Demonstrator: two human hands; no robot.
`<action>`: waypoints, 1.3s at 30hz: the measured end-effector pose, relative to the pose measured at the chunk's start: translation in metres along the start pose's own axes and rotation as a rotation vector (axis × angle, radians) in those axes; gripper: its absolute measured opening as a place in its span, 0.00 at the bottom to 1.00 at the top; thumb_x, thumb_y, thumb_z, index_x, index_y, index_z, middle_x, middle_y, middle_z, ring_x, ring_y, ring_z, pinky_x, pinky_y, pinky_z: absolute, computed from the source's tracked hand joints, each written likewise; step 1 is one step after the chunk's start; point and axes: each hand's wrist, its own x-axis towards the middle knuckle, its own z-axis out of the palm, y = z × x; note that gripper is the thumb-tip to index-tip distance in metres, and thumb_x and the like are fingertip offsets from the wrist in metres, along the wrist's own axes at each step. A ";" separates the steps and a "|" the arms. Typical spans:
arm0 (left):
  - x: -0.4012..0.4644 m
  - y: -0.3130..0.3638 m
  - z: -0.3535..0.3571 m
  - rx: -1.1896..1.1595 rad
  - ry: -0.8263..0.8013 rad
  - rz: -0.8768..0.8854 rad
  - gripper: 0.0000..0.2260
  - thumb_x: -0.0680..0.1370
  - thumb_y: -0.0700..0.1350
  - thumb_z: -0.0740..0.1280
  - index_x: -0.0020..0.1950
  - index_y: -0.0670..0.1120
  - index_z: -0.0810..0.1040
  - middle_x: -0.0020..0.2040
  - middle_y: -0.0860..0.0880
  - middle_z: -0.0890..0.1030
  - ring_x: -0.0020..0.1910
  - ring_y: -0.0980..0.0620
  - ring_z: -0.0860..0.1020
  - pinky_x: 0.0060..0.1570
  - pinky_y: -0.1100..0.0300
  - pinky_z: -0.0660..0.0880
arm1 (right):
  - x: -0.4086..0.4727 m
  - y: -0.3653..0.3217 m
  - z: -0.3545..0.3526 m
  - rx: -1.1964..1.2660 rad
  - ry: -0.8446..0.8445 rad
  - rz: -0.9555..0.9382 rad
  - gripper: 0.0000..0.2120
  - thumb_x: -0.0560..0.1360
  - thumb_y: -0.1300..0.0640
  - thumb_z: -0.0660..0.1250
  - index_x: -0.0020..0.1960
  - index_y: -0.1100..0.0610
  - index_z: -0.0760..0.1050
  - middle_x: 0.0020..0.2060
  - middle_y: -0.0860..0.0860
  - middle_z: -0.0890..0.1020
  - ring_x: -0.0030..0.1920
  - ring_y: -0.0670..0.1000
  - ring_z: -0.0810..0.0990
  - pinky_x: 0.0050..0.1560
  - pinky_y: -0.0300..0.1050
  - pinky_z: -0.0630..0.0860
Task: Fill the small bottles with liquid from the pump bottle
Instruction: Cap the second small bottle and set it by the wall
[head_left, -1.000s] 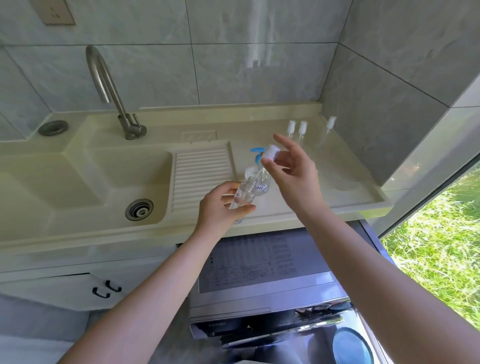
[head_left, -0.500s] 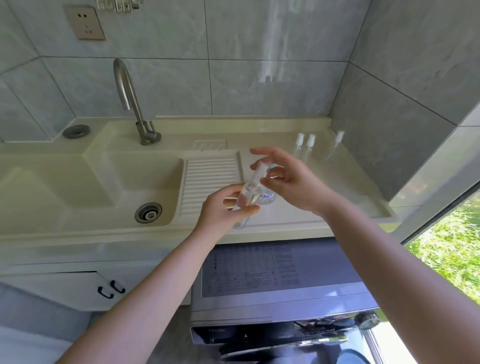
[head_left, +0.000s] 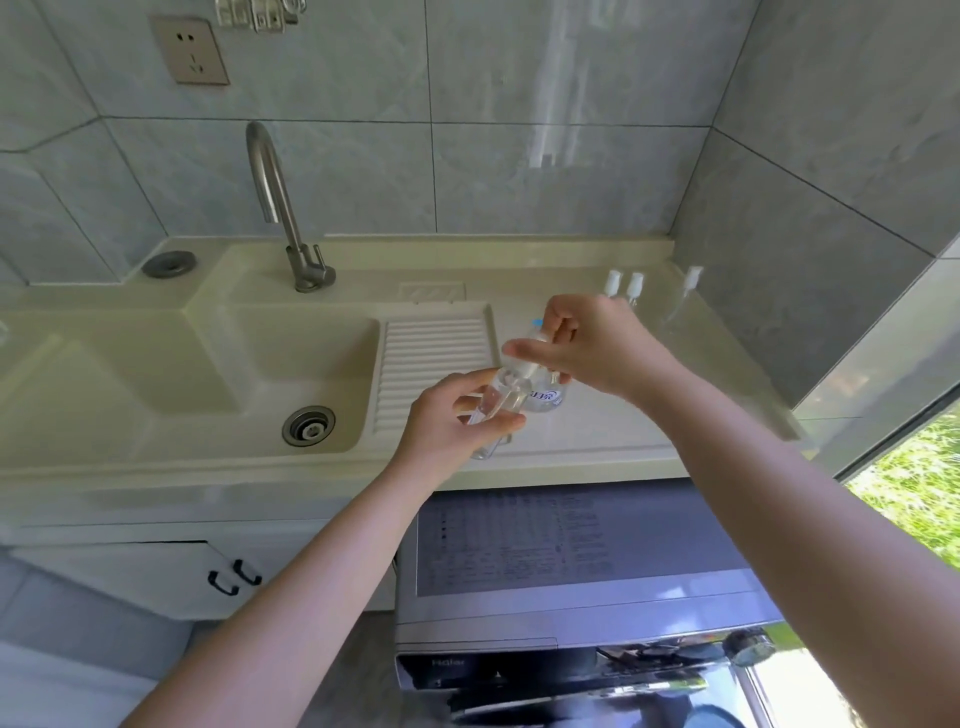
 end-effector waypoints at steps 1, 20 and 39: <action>0.000 0.000 0.000 0.004 0.000 0.013 0.27 0.66 0.47 0.81 0.64 0.53 0.80 0.54 0.56 0.82 0.52 0.59 0.80 0.53 0.66 0.74 | -0.001 -0.005 0.003 -0.111 0.048 0.029 0.29 0.68 0.32 0.71 0.32 0.57 0.68 0.25 0.48 0.75 0.29 0.49 0.75 0.33 0.44 0.73; 0.009 -0.013 0.014 -0.002 -0.024 0.045 0.24 0.65 0.47 0.81 0.60 0.56 0.82 0.52 0.55 0.82 0.51 0.55 0.81 0.56 0.60 0.75 | -0.003 -0.010 -0.004 -0.139 -0.049 0.248 0.33 0.72 0.24 0.54 0.50 0.50 0.82 0.45 0.47 0.84 0.45 0.51 0.82 0.52 0.50 0.80; 0.015 -0.011 0.021 0.054 -0.010 0.038 0.26 0.65 0.48 0.81 0.62 0.51 0.81 0.50 0.54 0.82 0.49 0.59 0.80 0.54 0.65 0.75 | 0.005 0.004 -0.033 0.233 -0.345 0.153 0.17 0.72 0.63 0.75 0.58 0.48 0.83 0.51 0.46 0.86 0.49 0.45 0.85 0.52 0.44 0.83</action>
